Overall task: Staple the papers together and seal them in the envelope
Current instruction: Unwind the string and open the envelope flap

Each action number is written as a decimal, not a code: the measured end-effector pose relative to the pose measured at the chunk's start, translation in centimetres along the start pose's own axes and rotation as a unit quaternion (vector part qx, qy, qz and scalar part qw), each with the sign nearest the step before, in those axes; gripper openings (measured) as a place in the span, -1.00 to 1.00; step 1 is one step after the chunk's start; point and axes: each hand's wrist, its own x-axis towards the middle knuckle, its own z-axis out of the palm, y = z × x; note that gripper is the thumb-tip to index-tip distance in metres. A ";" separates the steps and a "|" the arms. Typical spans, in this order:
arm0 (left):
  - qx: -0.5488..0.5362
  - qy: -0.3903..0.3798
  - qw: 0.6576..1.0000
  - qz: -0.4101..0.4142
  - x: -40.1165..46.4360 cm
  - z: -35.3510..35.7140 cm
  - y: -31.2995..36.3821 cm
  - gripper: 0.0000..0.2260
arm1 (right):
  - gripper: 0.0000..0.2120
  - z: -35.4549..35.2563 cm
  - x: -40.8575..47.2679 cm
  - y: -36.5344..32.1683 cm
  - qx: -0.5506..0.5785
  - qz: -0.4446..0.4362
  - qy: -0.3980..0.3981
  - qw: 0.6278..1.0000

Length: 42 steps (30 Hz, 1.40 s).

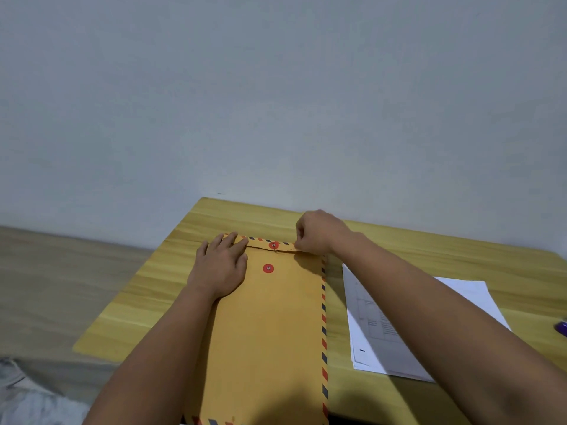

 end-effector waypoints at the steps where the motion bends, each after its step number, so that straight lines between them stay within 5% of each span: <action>1: -0.023 0.016 1.000 0.002 -0.1 -0.1 0.0 -0.60 | -0.93 -0.1 0.8 0.1 -0.020 0.008 0.027 0.999; 3: -0.055 0.054 0.997 0.015 -0.1 -0.1 -0.2 -0.73 | -0.86 0.1 2.4 0.4 -0.054 0.027 0.064 0.996; 6: -0.044 0.065 0.997 0.026 -0.1 0.2 -0.6 -0.83 | -0.41 0.8 3.9 0.4 -0.074 0.037 -0.007 0.997; 12: 0.006 0.023 0.999 0.027 -0.1 -0.2 -0.2 -0.52 | -0.24 2.2 3.7 0.0 0.026 -0.026 -0.059 0.998; 17: 0.076 -0.045 0.991 0.096 1.8 -1.3 0.0 -0.41 | -0.76 3.1 1.9 1.0 0.018 -0.034 0.001 0.999; 22: 0.229 -0.032 0.967 0.108 3.3 -2.8 4.6 -0.58 | -0.77 4.0 -0.8 3.4 0.236 0.099 0.046 0.966; 26: 0.150 -0.051 0.987 0.034 2.4 -3.1 10.8 -0.59 | -0.88 3.7 -4.1 4.5 0.358 0.180 0.097 0.911; 29: 0.039 -0.068 0.997 -0.011 0.7 -2.5 14.5 -0.41 | -0.63 3.6 -6.6 4.6 0.413 0.219 0.132 0.874; 33: -0.025 -0.094 0.993 -0.061 -1.8 -2.0 17.2 -0.22 | -0.65 4.1 -9.5 4.3 0.448 0.231 0.162 0.849; 42: -0.106 -0.097 0.983 -0.110 -4.3 -1.5 18.4 -0.29 | -0.56 6.0 -12.4 3.2 0.479 0.215 0.129 0.841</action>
